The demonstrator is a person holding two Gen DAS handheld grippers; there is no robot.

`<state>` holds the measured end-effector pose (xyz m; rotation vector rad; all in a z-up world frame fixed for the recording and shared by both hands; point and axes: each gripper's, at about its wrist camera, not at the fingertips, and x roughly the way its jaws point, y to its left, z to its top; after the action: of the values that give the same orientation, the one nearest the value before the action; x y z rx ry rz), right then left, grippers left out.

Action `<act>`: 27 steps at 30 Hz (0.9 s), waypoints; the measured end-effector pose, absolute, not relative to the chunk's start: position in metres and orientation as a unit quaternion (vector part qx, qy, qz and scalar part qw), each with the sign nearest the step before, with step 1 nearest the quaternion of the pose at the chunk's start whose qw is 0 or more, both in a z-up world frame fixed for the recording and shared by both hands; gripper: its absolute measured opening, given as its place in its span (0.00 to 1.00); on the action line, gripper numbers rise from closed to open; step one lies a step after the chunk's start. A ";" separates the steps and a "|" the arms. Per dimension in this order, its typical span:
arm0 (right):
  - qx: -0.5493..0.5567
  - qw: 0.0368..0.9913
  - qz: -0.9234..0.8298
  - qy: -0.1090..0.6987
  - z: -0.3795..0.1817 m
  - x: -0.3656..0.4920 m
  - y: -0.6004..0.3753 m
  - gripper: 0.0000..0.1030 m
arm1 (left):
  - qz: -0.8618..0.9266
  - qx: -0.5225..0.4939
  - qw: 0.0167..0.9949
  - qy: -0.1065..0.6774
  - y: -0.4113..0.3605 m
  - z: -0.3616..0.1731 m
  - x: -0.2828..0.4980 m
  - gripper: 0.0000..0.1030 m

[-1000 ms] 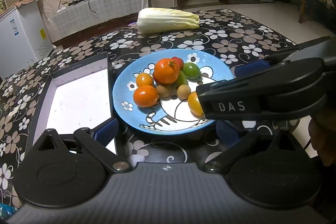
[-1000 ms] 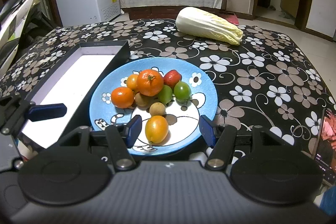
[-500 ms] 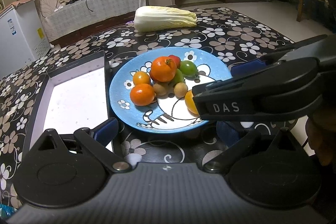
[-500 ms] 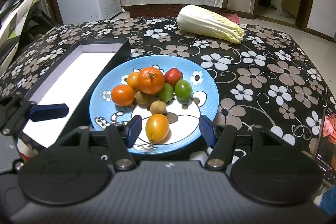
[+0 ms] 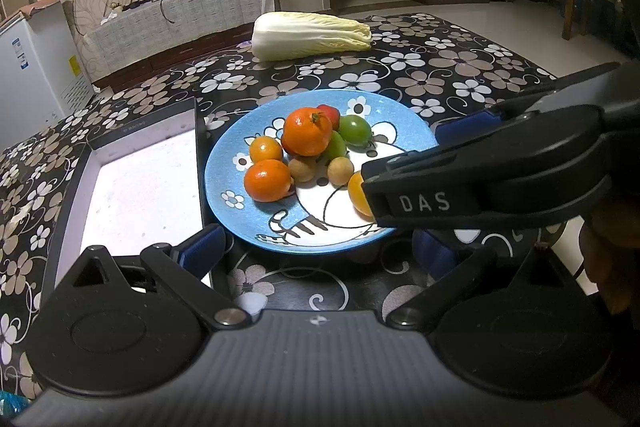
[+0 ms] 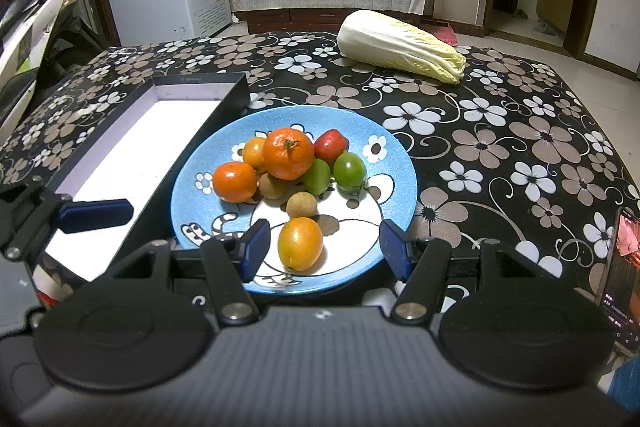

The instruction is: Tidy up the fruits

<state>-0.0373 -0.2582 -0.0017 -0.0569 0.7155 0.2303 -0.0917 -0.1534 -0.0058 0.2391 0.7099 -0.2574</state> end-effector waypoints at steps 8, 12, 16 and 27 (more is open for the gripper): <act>-0.028 0.930 0.113 0.349 -0.002 -0.037 -0.258 0.61 | -0.126 0.117 0.923 0.346 -0.154 -0.006 -0.092 0.99; -0.028 0.930 0.113 0.349 -0.002 -0.038 -0.258 0.61 | -0.125 0.117 0.923 0.346 -0.154 -0.006 -0.092 0.99; -0.028 0.930 0.112 0.350 -0.002 -0.038 -0.258 0.61 | -0.127 0.117 0.922 0.346 -0.153 -0.006 -0.092 0.99; -0.027 0.930 0.112 0.349 -0.001 -0.037 -0.259 0.61 | -0.136 0.105 0.925 0.338 -0.152 -0.002 -0.095 0.99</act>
<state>-0.0373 -0.2588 -0.0012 -0.0558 0.7156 0.2293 -0.0953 -0.1516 -0.0016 0.2153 0.6937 -0.2782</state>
